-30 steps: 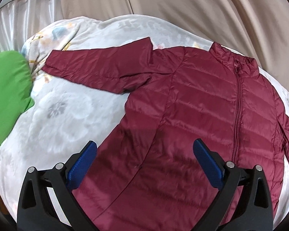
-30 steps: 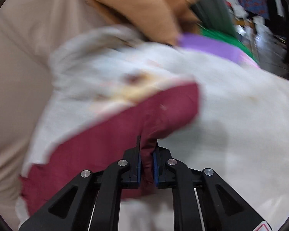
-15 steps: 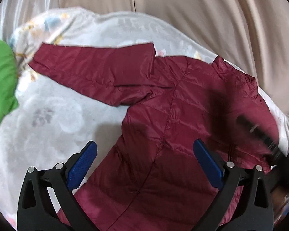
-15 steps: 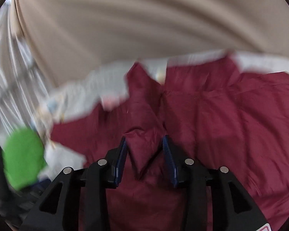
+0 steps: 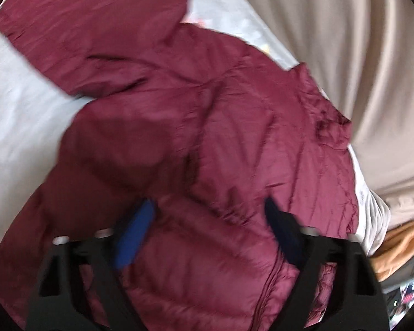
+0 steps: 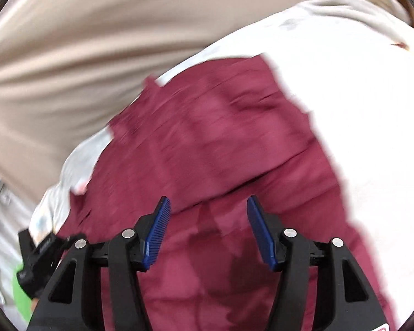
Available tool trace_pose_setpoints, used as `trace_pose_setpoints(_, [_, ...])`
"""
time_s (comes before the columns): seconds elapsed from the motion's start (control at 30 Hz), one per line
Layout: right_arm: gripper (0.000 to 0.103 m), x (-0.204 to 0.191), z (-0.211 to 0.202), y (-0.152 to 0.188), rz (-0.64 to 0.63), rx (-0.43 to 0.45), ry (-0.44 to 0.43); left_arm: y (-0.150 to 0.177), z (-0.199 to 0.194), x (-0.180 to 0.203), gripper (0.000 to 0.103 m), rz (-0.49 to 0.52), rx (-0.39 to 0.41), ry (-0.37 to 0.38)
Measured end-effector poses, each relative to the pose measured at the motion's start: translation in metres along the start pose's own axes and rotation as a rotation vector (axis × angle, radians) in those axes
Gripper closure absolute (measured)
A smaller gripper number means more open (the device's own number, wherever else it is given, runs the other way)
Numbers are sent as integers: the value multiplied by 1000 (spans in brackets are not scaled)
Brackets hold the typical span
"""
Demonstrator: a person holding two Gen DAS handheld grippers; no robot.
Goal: Fold large clothes
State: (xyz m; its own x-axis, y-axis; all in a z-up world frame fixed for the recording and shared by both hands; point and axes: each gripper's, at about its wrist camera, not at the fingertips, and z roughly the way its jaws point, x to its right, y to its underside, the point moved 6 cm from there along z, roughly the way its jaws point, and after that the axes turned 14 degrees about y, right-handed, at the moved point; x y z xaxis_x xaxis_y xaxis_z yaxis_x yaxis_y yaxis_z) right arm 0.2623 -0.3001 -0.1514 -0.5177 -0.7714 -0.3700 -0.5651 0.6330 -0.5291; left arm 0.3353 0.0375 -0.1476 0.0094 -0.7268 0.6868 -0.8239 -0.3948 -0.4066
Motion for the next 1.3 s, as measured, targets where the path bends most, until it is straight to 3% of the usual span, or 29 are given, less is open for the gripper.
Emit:
trace_pose_setpoints(0.03, [45, 6, 6, -7, 12, 2, 15, -2, 2, 5, 70, 29, -4, 20])
trace_pose_setpoints(0.13, [45, 15, 23, -20, 55, -5, 30, -14, 8, 18, 96, 114, 9, 19])
trace_pose_setpoints(0.23, [46, 18, 44, -29, 98, -50, 12, -33, 1, 28, 100, 195, 81, -1])
trace_pose_setpoints(0.27, [55, 17, 50, -30, 107, -75, 5, -37, -2, 29, 100, 207, 94, -2])
trace_pose_setpoints(0.3, [78, 17, 58, -31, 118, -107, -10, -43, -4, 28, 101, 217, 109, -17])
trace_pose_setpoints(0.37, [97, 14, 55, -32, 125, -114, -63, -49, -1, 23, 101, 231, 114, -52])
trace_pose_setpoints(0.43, [99, 8, 25, -42, 115, 16, -136, -49, 5, 13, 101, 230, 104, -82])
trace_pose_setpoints(0.47, [99, 5, 13, -44, 96, 76, -144, -48, 9, 8, 101, 226, 94, -98])
trace_pose_setpoints(0.5, [100, 7, 11, -44, 57, 111, -97, -45, 13, 1, 103, 223, 80, -115])
trace_pose_setpoints(0.57, [100, 20, 46, -31, 8, -2, 37, -39, 24, -15, 103, 199, 39, -161])
trace_pose_setpoints(0.6, [101, 32, 64, -22, 25, -81, 57, -35, 29, -20, 103, 189, 23, -174])
trace_pose_setpoints(0.67, [100, 39, 54, -23, 45, -69, 38, -32, 30, -22, 103, 179, 15, -178])
trace_pose_setpoints(0.77, [91, 34, 33, -30, 15, -16, 70, -37, 11, -6, 103, 166, 54, -109])
trace_pose_setpoints(0.8, [91, 29, 27, -32, -6, 7, 84, -39, 5, 2, 102, 172, 70, -90])
trace_pose_setpoints(0.87, [84, 22, 19, -31, -37, 27, 99, -42, -3, 18, 85, 177, 79, -40])
trace_pose_setpoints(0.93, [68, 15, 17, -31, -71, 41, 117, -39, 4, 25, 36, 158, 50, -31])
trace_pose_setpoints(0.97, [63, 10, 17, -33, -80, 49, 129, -36, 7, 23, 34, 148, 38, -43])
trace_pose_setpoints(1.07, [61, 19, 21, -35, -76, 59, 145, -26, 31, 10, 35, 91, -54, -48])
trace_pose_setpoints(1.1, [61, 22, 21, -38, -66, 60, 138, -23, 35, 7, 44, 74, -67, -36])
trace_pose_setpoints(1.13, [61, 29, 22, -40, -60, 59, 141, -22, 41, 6, 73, 71, -79, -14])
trace_pose_setpoints(1.17, [62, 29, 24, -43, -57, 57, 151, -20, 46, 7, 94, 83, -90, 1])
trace_pose_setpoints(1.2, [69, 28, 24, -45, -55, 56, 152, -22, 46, 10, 100, 88, -99, 36])
trace_pose_setpoints(1.23, [74, 27, 20, -47, -51, 63, 137, -25, 39, 11, 101, 85, -74, 39])
trace_pose_setpoints(1.3, [87, 13, 12, -50, -61, 88, 81, -40, 18, 16, 101, 130, 18, 22])
